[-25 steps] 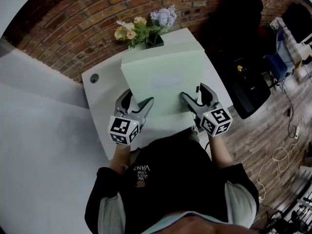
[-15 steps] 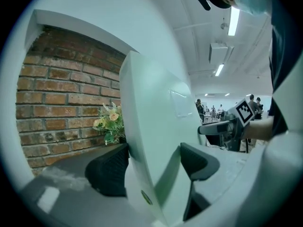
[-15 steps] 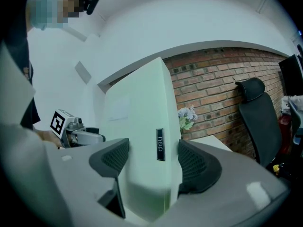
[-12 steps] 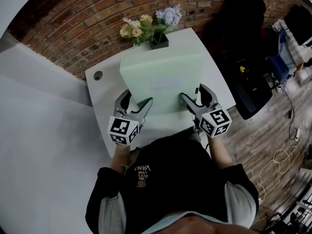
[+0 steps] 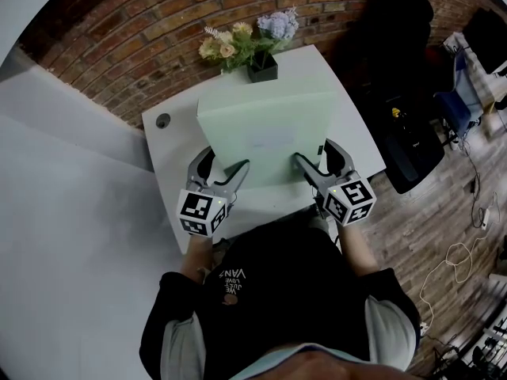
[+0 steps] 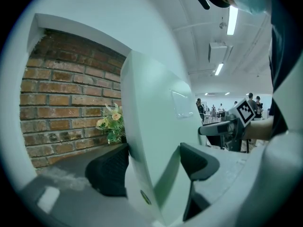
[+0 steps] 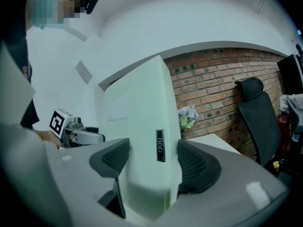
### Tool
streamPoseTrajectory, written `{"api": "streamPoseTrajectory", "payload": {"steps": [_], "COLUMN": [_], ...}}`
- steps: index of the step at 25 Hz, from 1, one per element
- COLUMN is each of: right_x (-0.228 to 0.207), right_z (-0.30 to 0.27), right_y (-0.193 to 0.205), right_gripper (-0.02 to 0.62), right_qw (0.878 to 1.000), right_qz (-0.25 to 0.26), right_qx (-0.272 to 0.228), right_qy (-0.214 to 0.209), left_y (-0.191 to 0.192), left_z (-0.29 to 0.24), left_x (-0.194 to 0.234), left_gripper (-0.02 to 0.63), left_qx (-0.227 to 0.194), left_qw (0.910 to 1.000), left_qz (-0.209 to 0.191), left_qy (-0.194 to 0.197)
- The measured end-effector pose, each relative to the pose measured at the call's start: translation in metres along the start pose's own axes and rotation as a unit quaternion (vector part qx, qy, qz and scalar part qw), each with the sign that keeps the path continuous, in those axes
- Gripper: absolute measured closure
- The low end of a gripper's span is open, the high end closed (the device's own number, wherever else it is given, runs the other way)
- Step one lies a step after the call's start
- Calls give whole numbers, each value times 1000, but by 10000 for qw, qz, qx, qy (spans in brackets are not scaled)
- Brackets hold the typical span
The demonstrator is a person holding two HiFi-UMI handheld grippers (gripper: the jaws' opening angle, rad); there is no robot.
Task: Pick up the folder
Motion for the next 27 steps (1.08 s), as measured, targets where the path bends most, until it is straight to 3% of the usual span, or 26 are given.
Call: {"api": "streamPoseTrajectory", "payload": {"steps": [27], "right_x": [6], "right_z": [6], "right_y": [2], "right_gripper": [284], "right_qw": [9999], "right_qz": [62], "right_qx": [5], "right_qy": [93], "left_y": [0], "left_z": [6], "left_x": [-2], "left_gripper": [261], "left_qx": [-48], "left_qw": [10000], "left_qz": [18], "left_qy": [59]}}
Point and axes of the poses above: the fingertips, and each gripper's own axes: z backward along the fingers, x to its left, y out of its underside, the point moved 2 cm from there along z, backward along the fingers, and after that the axes turned 6 degrees about y, right-handed, at the moved point
